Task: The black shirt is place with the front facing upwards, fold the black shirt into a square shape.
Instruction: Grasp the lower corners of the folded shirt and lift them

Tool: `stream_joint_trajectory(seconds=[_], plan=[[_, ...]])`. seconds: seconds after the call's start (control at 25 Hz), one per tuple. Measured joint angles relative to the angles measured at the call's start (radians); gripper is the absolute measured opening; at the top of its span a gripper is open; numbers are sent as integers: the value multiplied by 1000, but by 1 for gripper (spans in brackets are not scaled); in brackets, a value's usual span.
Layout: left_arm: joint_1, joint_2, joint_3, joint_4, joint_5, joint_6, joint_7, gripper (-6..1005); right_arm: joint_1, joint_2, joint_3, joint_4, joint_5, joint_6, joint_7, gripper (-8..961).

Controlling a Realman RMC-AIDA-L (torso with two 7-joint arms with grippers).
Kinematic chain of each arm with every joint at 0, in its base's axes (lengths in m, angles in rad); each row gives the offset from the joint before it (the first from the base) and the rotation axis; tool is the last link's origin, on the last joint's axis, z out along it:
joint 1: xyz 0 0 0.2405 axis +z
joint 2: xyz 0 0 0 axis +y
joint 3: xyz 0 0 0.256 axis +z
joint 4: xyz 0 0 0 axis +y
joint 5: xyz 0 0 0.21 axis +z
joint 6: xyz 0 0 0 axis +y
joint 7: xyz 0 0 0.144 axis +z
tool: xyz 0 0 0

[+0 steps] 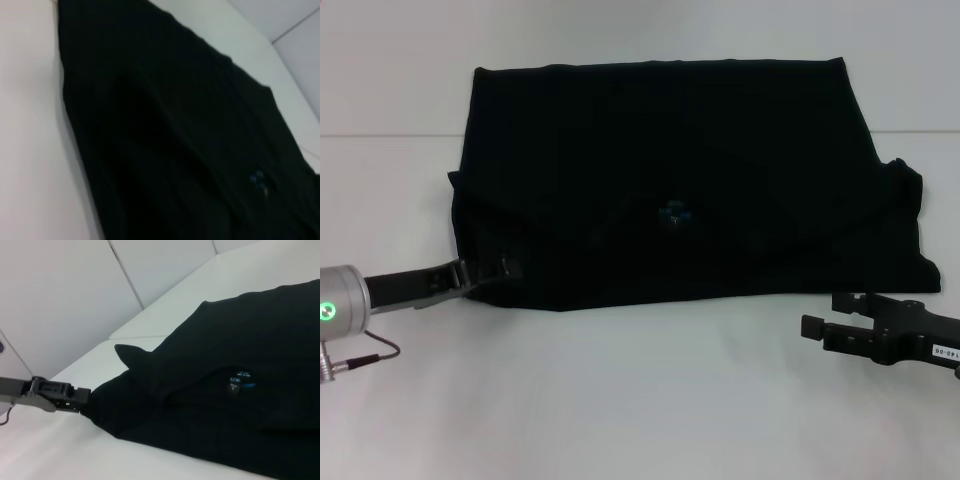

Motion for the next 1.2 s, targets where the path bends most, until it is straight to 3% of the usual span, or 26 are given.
stream_joint_trajectory(seconds=[0.48,0.72,0.92,1.2], plan=[[-3,-1,7,2,6,-16,7,397,-8,-1,8,0,5,0,6,896],[-7,1,7,-1,7,-19,17,144,-11,-18,8,-23,5,-4,97,895],[-7,2,7,-1,7,-16,27,41,-16,-60,-1,-166,-57,-36,395,894],[-8,3,7,2,2,-10,49,41,48,-136,29,-420,-357,-54,1031,893]])
